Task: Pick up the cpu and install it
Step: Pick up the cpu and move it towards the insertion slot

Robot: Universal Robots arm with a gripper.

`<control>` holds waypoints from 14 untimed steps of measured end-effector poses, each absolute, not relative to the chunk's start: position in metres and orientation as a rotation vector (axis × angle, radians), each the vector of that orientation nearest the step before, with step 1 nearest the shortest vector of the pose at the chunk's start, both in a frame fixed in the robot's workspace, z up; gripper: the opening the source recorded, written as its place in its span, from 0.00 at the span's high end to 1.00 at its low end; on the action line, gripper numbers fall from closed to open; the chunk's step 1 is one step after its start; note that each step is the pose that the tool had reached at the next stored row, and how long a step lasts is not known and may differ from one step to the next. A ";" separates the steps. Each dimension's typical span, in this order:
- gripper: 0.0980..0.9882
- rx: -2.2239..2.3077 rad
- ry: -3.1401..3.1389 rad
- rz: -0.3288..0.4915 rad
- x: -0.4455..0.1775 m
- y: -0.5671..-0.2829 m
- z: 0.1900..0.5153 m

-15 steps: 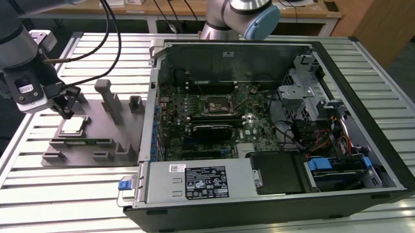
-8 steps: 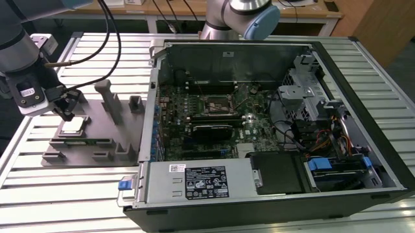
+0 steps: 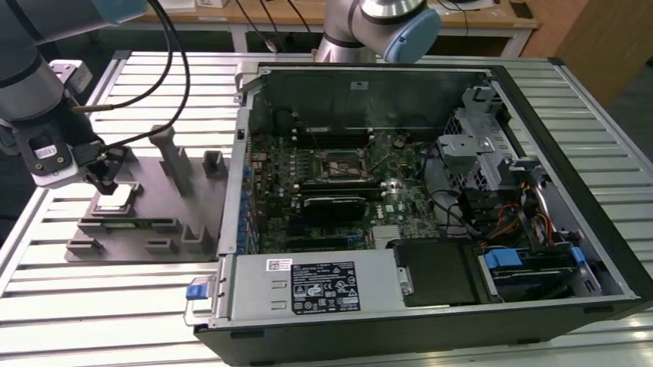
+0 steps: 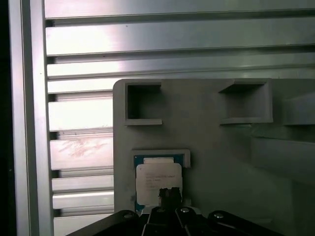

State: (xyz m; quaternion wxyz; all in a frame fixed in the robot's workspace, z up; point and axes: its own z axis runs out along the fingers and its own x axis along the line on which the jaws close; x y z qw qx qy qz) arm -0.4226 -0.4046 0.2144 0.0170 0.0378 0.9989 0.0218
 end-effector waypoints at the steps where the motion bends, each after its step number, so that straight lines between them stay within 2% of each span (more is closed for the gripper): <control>1: 0.99 0.117 3.105 0.068 -0.423 -0.405 0.213; 14: 0.99 0.117 3.105 0.068 -0.427 -0.405 0.204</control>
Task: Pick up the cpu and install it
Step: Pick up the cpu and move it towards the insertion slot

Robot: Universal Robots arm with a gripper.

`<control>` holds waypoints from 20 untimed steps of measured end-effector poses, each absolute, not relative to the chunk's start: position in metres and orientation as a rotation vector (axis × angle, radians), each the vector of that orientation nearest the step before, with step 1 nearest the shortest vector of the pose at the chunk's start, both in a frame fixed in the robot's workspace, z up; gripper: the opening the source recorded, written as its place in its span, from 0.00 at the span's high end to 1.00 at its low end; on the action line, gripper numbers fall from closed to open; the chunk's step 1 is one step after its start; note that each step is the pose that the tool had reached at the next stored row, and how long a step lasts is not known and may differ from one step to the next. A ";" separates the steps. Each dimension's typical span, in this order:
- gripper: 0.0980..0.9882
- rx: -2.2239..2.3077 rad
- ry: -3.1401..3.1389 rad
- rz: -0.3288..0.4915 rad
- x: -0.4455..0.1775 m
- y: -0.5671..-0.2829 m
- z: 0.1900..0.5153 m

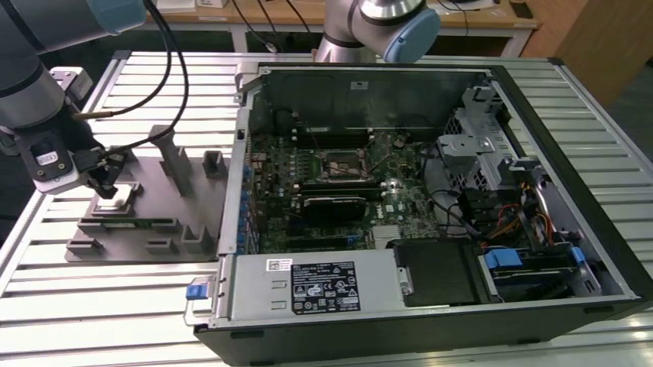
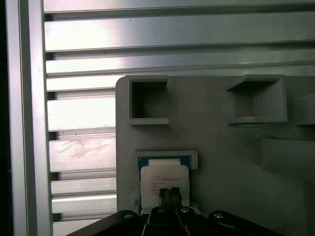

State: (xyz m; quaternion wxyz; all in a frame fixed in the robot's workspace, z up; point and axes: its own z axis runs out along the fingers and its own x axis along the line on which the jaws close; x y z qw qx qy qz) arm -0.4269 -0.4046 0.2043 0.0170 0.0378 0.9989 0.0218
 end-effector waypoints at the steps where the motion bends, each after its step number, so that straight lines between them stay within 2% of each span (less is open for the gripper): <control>1: 0.99 0.117 3.105 0.068 -0.427 -0.405 0.204; 4: 0.98 0.117 3.105 0.068 -0.427 -0.405 0.204; 5: 0.93 0.117 3.105 0.068 -0.427 -0.405 0.204; 6: 0.93 0.117 3.105 0.068 -0.427 -0.405 0.204; 8: 0.78 0.117 3.105 0.068 -0.427 -0.405 0.204; 9: 0.78 0.117 3.105 0.068 -0.427 -0.405 0.204; 11: 0.65 0.117 3.105 0.068 -0.427 -0.405 0.204; 12: 0.65 0.117 3.105 0.068 -0.427 -0.405 0.204; 13: 0.59 0.117 3.105 0.068 -0.427 -0.405 0.204; 14: 0.59 0.117 3.105 0.068 -0.427 -0.405 0.204; 15: 0.52 0.117 3.105 0.068 -0.427 -0.405 0.204; 16: 0.52 0.117 3.105 0.068 -0.427 -0.405 0.204; 17: 0.45 0.117 3.105 0.068 -0.427 -0.405 0.204; 20: 0.45 0.117 3.105 0.068 -0.427 -0.405 0.204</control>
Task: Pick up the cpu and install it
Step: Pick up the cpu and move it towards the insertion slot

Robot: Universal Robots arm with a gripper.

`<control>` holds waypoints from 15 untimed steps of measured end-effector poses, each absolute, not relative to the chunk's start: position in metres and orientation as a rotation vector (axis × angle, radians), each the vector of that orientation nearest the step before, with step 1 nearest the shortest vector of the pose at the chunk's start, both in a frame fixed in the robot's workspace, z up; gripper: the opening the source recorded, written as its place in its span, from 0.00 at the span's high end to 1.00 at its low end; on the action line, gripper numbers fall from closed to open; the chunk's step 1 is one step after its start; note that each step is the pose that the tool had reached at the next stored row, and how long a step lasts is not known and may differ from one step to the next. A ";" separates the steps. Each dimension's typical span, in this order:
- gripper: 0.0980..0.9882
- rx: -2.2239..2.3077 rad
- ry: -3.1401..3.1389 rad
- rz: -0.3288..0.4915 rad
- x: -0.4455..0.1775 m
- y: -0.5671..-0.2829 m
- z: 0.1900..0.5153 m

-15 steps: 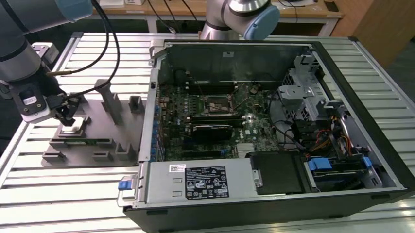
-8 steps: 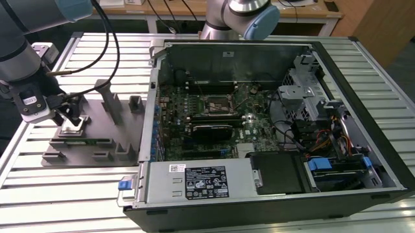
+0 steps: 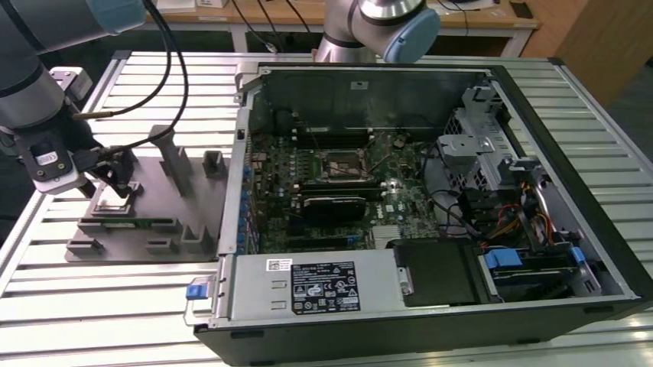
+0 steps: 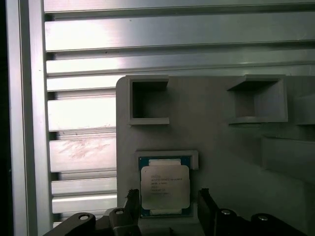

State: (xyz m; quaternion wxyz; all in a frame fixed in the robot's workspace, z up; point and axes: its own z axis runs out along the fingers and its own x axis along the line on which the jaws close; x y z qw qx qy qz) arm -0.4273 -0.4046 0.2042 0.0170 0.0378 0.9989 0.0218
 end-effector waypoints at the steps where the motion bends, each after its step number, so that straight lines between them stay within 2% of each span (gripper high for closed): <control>1: 0.45 0.117 3.105 0.068 -0.427 -0.405 0.204; 15: 0.45 0.117 3.105 0.068 -0.428 -0.404 0.199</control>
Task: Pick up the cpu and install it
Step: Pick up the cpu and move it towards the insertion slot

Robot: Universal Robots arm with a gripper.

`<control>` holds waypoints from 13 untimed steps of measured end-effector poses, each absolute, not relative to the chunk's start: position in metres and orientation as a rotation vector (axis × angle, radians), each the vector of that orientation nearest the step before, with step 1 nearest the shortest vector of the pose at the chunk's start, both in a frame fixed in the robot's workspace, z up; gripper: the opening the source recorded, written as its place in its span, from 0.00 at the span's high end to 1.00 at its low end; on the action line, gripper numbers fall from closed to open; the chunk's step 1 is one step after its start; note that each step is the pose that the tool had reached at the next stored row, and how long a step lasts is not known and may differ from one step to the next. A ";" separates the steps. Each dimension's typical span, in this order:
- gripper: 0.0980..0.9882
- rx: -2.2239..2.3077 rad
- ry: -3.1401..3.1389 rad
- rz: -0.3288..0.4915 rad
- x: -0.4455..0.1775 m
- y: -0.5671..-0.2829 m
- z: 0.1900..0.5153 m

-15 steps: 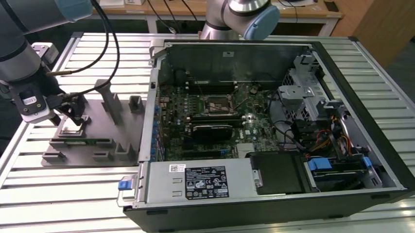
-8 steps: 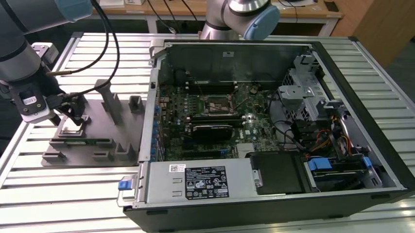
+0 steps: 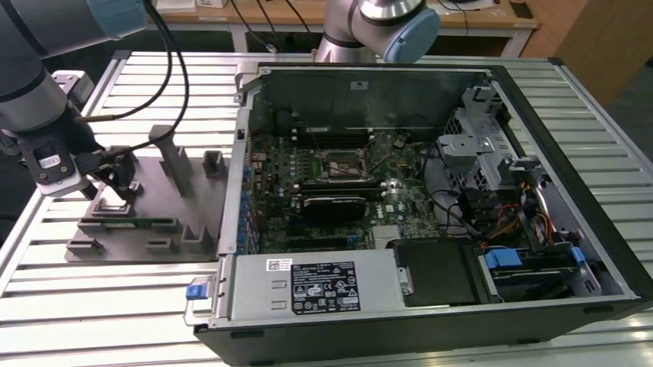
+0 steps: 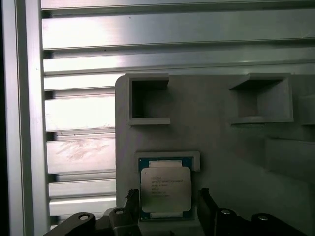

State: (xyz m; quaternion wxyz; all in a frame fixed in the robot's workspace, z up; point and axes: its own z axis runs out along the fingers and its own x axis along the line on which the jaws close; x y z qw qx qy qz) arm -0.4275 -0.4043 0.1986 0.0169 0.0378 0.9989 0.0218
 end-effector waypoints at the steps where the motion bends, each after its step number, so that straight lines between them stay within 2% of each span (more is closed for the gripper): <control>1: 0.45 0.117 3.105 0.068 -0.427 -0.404 0.199; 7: 0.43 0.117 3.105 0.068 -0.427 -0.404 0.198; 8: 0.37 0.117 3.105 0.068 -0.427 -0.404 0.198; 13: 0.37 0.117 3.104 0.068 -0.427 -0.404 0.197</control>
